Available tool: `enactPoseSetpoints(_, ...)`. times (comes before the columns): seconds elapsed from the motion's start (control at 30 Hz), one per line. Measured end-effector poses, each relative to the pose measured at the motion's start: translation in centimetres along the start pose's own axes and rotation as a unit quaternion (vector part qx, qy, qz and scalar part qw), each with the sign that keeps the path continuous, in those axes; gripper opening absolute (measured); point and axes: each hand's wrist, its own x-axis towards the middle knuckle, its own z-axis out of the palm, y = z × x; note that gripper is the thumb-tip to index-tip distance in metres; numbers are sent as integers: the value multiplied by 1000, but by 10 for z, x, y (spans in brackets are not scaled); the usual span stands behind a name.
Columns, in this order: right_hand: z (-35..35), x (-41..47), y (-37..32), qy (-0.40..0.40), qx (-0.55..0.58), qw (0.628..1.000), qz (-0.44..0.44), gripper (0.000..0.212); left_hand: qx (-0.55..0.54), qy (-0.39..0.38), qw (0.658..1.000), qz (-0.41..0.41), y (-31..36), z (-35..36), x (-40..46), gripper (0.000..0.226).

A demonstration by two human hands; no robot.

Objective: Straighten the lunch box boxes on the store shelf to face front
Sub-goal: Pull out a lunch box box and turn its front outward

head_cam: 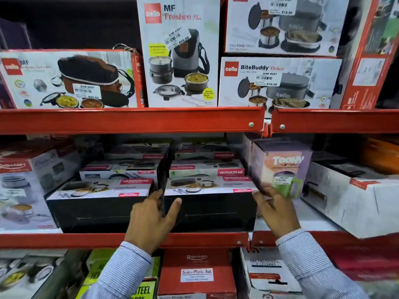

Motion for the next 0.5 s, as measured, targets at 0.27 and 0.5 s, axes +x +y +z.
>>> enactPoseSetpoints(0.27, -12, 0, -6, -51, 207, 975, 65, 16, -104, 31, 993, -51, 8, -11, -1, 89)
enactPoseSetpoints(0.5, -27, -8, -12, -51, 334, 938, 70, 23, -310, 39, 943, -115, 2, -30, 10, 53)
